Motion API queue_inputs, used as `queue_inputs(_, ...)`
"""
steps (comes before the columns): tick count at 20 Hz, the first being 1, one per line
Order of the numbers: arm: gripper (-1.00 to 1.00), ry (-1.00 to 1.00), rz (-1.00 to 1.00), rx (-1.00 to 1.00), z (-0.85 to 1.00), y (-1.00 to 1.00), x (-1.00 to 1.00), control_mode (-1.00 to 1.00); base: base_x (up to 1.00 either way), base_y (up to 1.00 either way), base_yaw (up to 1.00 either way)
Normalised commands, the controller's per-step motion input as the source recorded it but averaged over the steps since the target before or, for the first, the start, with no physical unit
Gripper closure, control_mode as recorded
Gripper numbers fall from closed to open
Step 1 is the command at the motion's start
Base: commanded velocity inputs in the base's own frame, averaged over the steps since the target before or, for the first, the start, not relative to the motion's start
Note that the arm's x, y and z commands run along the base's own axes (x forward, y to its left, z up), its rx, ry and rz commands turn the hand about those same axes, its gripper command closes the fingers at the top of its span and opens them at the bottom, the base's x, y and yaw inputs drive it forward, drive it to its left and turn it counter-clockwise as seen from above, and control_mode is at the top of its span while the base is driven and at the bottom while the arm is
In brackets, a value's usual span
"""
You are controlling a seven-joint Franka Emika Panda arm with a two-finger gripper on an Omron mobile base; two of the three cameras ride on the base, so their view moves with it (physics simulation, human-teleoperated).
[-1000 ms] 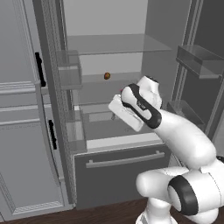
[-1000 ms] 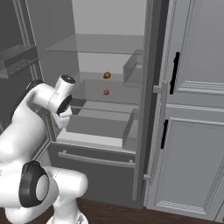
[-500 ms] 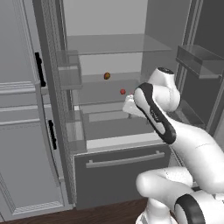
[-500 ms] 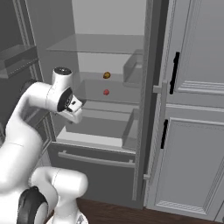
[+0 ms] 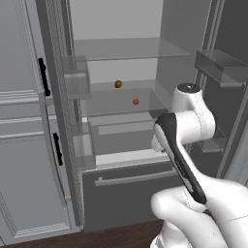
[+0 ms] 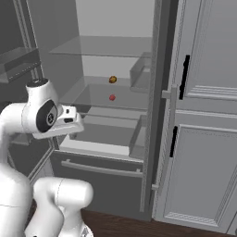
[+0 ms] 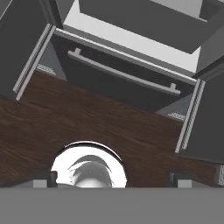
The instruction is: Take the strawberry from the fridge and place it on top of the pancake, located on the dining counter.
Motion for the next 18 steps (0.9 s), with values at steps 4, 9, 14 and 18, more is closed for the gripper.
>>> queue_inputs(4,-1.00,-0.11,0.03,0.15,0.01,-0.26,-0.78,-1.00,0.00,0.00,0.00)
queue_inputs(9,-1.00,-0.06,-0.07,0.36,0.04,-0.52,-0.62,-1.00,0.00,0.00,0.00)
queue_inputs(14,-1.00,-0.01,-0.17,0.02,0.00,-0.11,-0.21,-1.00,0.00,0.00,0.00)
queue_inputs(18,-1.00,0.09,-0.21,-0.13,0.00,0.00,0.00,-1.00,0.00,0.00,0.00)
